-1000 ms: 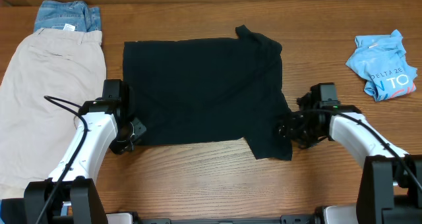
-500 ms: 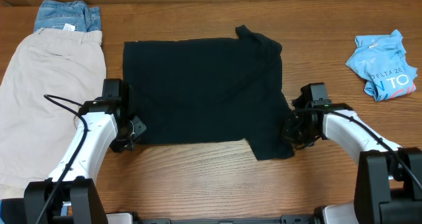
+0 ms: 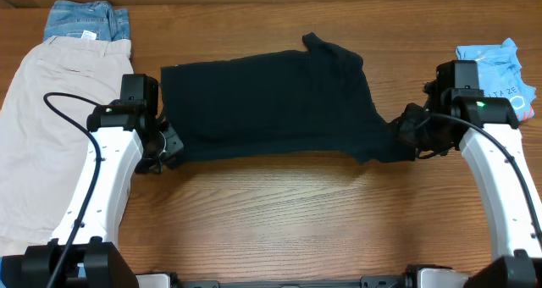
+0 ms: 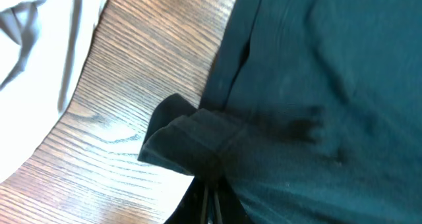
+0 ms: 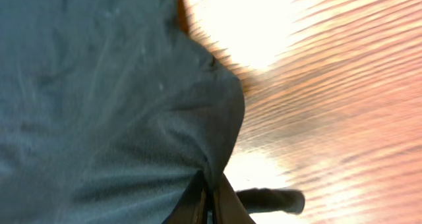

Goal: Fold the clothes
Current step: 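Lift the hem and fold it up toward the collar with both grippers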

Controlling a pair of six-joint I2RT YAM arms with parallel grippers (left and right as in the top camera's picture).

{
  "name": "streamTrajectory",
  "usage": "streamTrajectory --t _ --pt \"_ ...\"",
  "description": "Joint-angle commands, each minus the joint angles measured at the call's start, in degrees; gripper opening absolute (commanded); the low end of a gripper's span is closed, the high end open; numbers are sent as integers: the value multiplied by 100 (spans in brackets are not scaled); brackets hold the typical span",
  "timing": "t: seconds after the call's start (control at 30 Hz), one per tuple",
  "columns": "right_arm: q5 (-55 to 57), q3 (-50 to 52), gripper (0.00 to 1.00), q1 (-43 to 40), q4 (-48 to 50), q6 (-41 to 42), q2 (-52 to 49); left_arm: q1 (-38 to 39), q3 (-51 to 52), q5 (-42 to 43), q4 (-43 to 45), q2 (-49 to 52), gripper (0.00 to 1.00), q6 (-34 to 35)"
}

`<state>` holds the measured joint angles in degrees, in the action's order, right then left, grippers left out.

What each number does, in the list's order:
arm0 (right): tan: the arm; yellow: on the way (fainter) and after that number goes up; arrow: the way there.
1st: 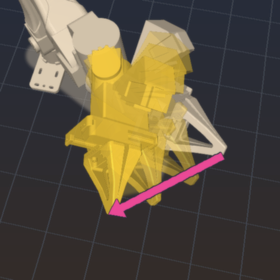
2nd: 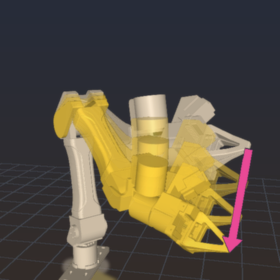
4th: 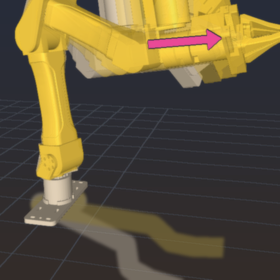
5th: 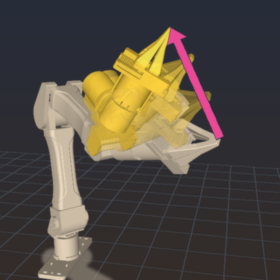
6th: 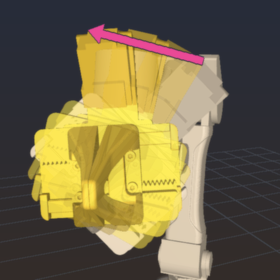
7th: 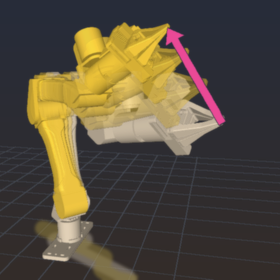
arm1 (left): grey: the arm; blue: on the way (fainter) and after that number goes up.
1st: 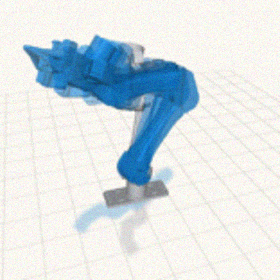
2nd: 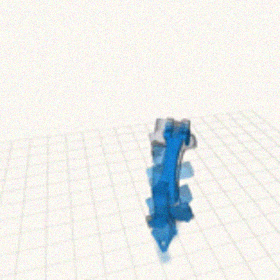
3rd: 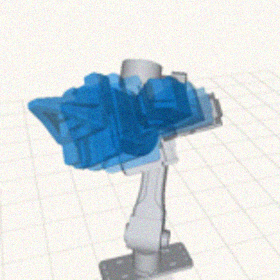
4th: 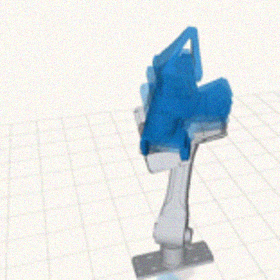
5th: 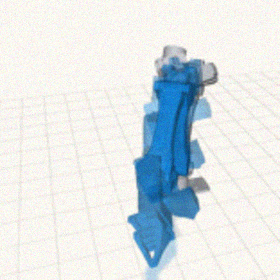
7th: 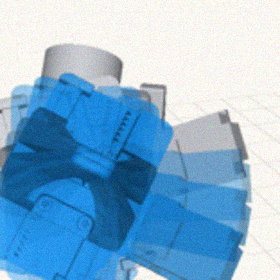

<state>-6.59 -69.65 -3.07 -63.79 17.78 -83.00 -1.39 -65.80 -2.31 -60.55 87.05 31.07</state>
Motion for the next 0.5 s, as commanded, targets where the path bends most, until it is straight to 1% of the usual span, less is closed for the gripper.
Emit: streamTrajectory --t 0.0,0.17,0.3,0.47 --pt "719 -358 4 -87 -111 -17 328 -105 -435 -330 -122 -199 4 -153" --pt "850 -577 4 -87 -254 -20 595 -160 -804 -367 -291 -424 4 -232" --pt "955 -590 4 -87 -326 -24 656 -160 -835 -411 -398 -599 4 -238" --pt "1469 -590 4 -87 -675 -15 656 -164 -835 -654 -629 -688 4 -238"
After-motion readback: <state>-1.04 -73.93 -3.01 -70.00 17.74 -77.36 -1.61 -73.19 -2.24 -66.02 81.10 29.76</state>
